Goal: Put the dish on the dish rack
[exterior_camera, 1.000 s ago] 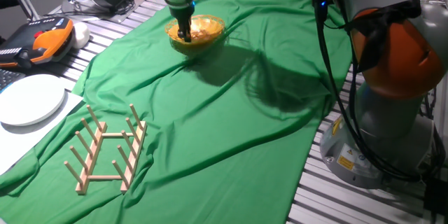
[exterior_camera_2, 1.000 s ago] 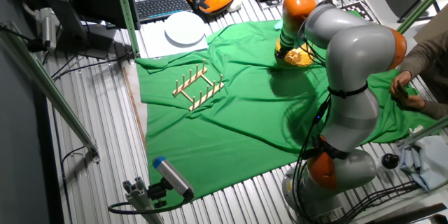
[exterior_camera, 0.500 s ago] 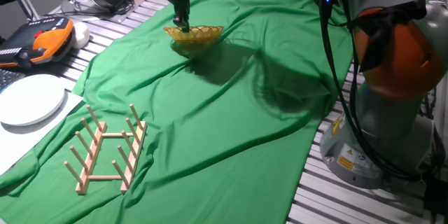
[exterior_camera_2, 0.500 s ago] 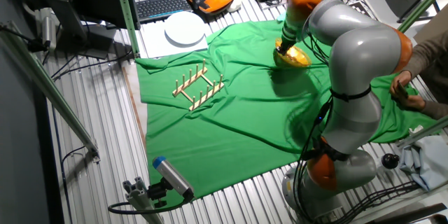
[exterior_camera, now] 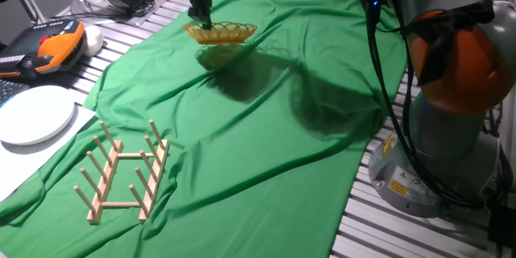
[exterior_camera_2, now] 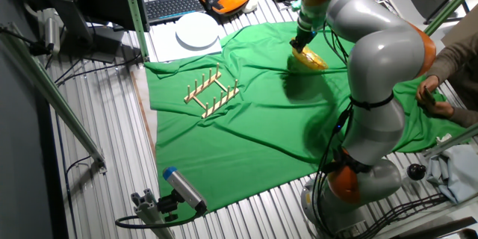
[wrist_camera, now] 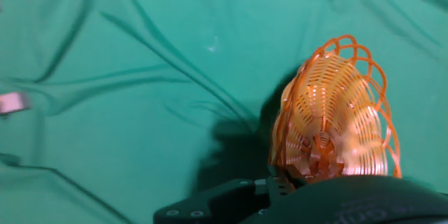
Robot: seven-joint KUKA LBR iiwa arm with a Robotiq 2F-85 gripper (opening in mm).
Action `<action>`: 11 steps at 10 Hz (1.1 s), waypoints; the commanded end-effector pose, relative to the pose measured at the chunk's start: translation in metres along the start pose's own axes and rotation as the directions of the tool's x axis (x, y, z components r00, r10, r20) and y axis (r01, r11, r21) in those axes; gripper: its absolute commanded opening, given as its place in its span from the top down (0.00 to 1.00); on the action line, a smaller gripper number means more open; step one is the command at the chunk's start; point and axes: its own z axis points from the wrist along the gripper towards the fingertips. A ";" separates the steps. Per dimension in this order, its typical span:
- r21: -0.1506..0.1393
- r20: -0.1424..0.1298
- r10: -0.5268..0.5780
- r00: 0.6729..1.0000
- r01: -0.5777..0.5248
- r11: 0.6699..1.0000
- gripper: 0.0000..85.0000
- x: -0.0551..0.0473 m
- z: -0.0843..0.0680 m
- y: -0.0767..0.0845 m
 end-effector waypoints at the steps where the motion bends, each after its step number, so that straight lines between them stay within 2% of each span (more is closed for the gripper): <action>1: -0.021 0.002 0.014 1.000 -0.014 1.000 1.00 0.002 -0.038 0.006; 2: -0.075 -0.019 0.037 0.999 -0.038 0.996 1.00 0.002 -0.041 0.013; 3: -0.105 -0.041 0.051 0.998 -0.055 0.993 1.00 0.003 -0.044 0.020; 5: -0.114 -0.064 0.079 0.995 -0.086 0.990 1.00 0.009 -0.048 0.036; 7: -0.146 -0.065 0.119 0.991 -0.128 0.981 1.00 0.016 -0.047 0.051; 10: -0.133 -0.072 0.134 0.988 -0.142 0.981 1.00 0.016 -0.047 0.051; 11: -0.141 -0.079 0.138 0.987 -0.148 0.979 1.00 0.016 -0.047 0.051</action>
